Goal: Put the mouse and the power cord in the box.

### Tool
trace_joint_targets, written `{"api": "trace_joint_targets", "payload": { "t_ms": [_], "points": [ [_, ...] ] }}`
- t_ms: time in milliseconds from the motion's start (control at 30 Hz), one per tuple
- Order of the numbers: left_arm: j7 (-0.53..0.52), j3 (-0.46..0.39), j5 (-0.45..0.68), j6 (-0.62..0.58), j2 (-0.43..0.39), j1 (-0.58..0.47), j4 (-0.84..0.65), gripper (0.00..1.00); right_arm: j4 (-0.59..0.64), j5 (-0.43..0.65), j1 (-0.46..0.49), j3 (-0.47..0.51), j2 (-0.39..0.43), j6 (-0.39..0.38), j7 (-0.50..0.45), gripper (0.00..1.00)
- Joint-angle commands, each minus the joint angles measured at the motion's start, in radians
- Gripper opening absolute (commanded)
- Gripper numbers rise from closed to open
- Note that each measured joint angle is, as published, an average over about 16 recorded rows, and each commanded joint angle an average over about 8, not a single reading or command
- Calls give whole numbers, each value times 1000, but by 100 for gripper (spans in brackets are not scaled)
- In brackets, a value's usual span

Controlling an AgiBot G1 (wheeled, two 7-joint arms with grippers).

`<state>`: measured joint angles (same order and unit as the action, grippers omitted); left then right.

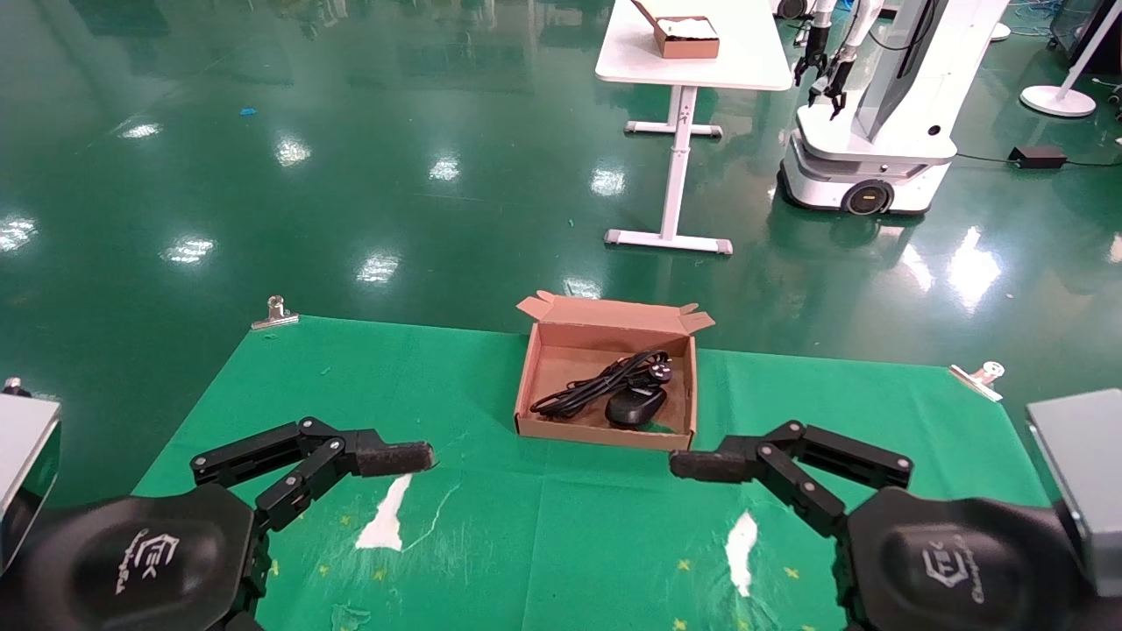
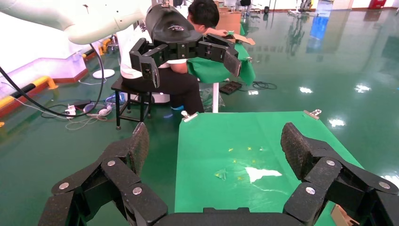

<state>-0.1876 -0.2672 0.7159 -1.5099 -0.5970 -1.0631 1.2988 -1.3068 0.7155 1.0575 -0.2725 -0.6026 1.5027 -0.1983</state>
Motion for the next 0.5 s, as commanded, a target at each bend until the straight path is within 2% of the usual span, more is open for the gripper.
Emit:
{"api": "trace_joint_targets", "payload": {
  "t_ms": [33,500],
  "points": [
    [0,-2,2,3,-3,-2,-3,100,5,3,4,-1,-2,-1,3,100],
    [0,-9,10,11,-10,-8,-11,100,19,12,14,-6,-7,-6,10,100]
  ]
}}
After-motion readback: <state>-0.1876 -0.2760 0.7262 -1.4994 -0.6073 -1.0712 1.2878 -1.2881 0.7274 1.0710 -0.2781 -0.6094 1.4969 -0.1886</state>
